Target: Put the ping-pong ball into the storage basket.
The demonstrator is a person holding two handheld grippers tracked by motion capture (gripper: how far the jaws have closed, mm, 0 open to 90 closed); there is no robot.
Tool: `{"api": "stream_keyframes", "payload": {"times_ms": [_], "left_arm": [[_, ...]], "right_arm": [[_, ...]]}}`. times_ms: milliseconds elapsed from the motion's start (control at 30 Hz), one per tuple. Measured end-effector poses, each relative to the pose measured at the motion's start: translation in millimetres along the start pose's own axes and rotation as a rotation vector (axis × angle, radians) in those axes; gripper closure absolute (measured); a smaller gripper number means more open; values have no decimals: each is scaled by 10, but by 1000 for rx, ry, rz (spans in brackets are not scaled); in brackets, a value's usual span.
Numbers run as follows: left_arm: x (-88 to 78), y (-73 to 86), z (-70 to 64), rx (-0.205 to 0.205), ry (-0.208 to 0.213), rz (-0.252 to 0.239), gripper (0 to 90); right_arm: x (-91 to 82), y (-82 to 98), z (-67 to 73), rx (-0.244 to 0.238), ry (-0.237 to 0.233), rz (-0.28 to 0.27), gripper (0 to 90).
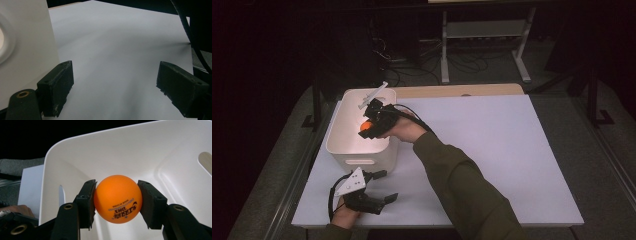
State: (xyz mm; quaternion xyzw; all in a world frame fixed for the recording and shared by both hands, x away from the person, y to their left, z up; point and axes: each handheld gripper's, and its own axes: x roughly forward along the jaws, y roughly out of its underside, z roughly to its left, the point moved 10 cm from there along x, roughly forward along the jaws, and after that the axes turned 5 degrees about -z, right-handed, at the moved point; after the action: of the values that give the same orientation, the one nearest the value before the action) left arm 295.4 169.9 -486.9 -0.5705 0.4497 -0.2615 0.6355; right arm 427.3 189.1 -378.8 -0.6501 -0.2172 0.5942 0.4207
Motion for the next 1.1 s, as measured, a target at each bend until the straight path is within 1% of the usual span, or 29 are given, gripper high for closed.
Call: {"api": "stream_keyframes", "payload": {"times_ms": [167, 267, 467, 667, 833, 900, 1100], "left_arm": [[1, 0, 0, -2, 0, 0, 140], [0, 0, 0, -1, 0, -1, 140], [-2, -1, -2, -1, 0, -2, 140], [-1, -1, -2, -1, 1, -2, 140], [-3, -2, 0, 0, 1, -2, 140], [-2, -1, -1, -2, 1, -3, 140], [-1, -1, -1, -4, -1, -2, 140]], "right_arm": [[57, 32, 1, -4, -5, 22, 494], [88, 51, 4, -17, -6, 38, 493], [108, 52, 11, -13, -2, 48, 487], [105, 45, 6, -18, 13, 41, 420], [56, 21, 1, -16, 17, 27, 407], [19, 11, -14, -16, 26, 18, 394], [-144, -10, -74, 3, 53, -15, 382]]}}
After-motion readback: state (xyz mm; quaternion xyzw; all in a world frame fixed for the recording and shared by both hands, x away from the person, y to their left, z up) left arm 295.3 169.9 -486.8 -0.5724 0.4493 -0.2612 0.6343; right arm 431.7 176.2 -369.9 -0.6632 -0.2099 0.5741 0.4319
